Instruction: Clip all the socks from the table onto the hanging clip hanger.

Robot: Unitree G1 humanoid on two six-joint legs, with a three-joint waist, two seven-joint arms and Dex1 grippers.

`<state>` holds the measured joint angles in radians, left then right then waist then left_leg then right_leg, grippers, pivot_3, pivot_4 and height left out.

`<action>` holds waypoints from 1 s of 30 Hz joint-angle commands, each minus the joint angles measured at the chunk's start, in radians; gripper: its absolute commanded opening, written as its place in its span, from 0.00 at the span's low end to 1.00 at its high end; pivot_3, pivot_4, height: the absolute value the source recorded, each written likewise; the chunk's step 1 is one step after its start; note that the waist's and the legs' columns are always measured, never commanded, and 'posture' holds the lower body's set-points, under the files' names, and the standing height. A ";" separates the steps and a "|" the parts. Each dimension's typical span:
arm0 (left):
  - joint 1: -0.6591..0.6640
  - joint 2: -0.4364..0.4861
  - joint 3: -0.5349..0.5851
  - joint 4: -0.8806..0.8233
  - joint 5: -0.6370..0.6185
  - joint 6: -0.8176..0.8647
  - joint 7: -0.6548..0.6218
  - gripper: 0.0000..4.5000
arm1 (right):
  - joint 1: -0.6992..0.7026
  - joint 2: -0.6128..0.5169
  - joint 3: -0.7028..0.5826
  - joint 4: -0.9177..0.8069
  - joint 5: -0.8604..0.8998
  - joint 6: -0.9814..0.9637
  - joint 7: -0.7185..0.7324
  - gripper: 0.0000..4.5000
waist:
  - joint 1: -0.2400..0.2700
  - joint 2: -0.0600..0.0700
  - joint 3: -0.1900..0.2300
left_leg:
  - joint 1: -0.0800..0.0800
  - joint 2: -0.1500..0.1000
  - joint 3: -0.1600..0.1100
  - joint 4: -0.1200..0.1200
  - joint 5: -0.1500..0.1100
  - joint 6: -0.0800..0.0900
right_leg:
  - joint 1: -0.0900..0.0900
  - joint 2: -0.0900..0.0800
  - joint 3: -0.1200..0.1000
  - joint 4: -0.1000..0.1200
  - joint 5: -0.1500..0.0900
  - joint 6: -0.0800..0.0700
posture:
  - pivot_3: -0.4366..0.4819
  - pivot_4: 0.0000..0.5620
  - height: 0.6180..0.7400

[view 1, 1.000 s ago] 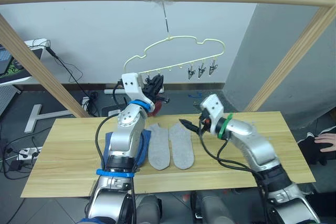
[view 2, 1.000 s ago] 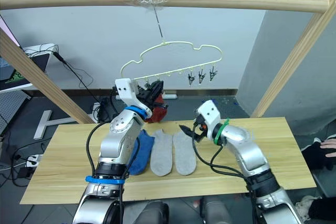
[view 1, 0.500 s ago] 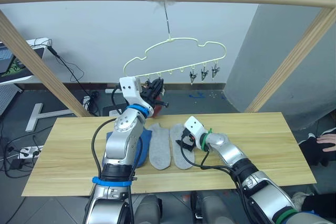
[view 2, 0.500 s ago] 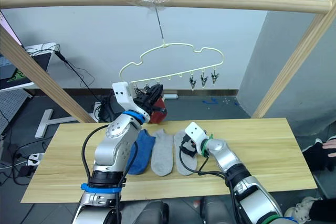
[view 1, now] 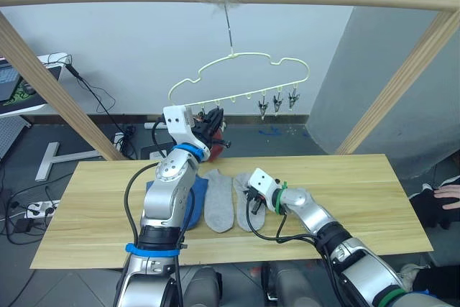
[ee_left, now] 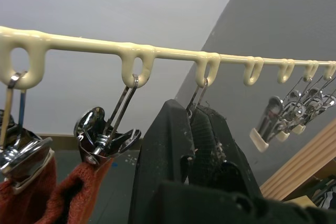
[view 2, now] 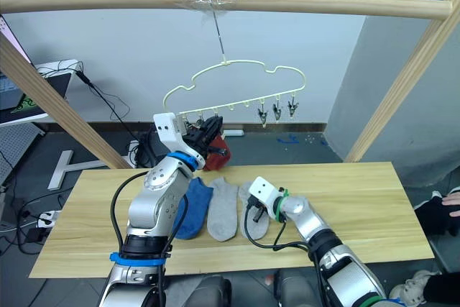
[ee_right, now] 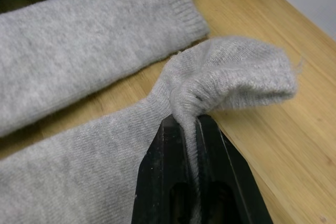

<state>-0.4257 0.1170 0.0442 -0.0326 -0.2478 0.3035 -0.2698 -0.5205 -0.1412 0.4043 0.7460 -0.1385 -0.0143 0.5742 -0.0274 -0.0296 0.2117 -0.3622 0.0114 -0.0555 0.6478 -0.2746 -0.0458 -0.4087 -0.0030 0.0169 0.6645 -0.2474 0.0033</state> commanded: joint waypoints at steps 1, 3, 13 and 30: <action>0.017 0.003 -0.002 -0.007 -0.006 0.025 -0.002 0.00 | 0.034 -0.029 -0.021 -0.047 0.002 0.003 0.034 0.01 | 0.000 0.000 0.000 | 0.000 0.000 0.000 0.000 0.000 0.000 | 0.000 0.000 0.000 0.000 0.000 0.000 | 0.52 0.33 1.00; 0.016 0.001 0.003 -0.007 -0.014 0.030 -0.003 0.00 | 0.040 -0.038 -0.019 -0.069 -0.003 0.003 0.046 0.01 | 0.000 0.000 0.000 | 0.000 0.000 0.000 0.000 0.000 0.000 | 0.000 0.000 0.000 0.000 0.000 0.000 | 0.52 0.33 1.00; -0.017 -0.020 0.184 -0.031 -0.410 0.345 -0.050 0.00 | 0.174 -0.022 -0.240 -0.759 0.523 0.558 0.205 0.01 | -0.003 0.000 0.000 | -0.001 0.001 -0.003 0.000 0.000 0.000 | 0.000 0.000 -0.002 0.000 -0.002 0.003 | 0.51 0.31 1.00; -0.025 -0.006 0.196 -0.068 -0.600 0.488 -0.036 0.00 | 0.181 0.015 -0.362 -0.935 0.740 0.770 0.083 0.01 | -0.002 0.000 0.000 | -0.001 0.000 -0.002 0.000 0.000 0.000 | 0.000 0.000 -0.001 -0.001 -0.002 0.003 | 0.47 0.30 1.00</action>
<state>-0.4574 0.1068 0.2574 -0.0842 -0.8456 0.7781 -0.2994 -0.3334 -0.1370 0.0568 -0.1374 0.5674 0.7547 0.6656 -0.0294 -0.0293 0.2113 -0.3636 0.0112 -0.0576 0.6479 -0.2746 -0.0459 -0.4089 -0.0025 0.0157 0.6634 -0.2495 0.0068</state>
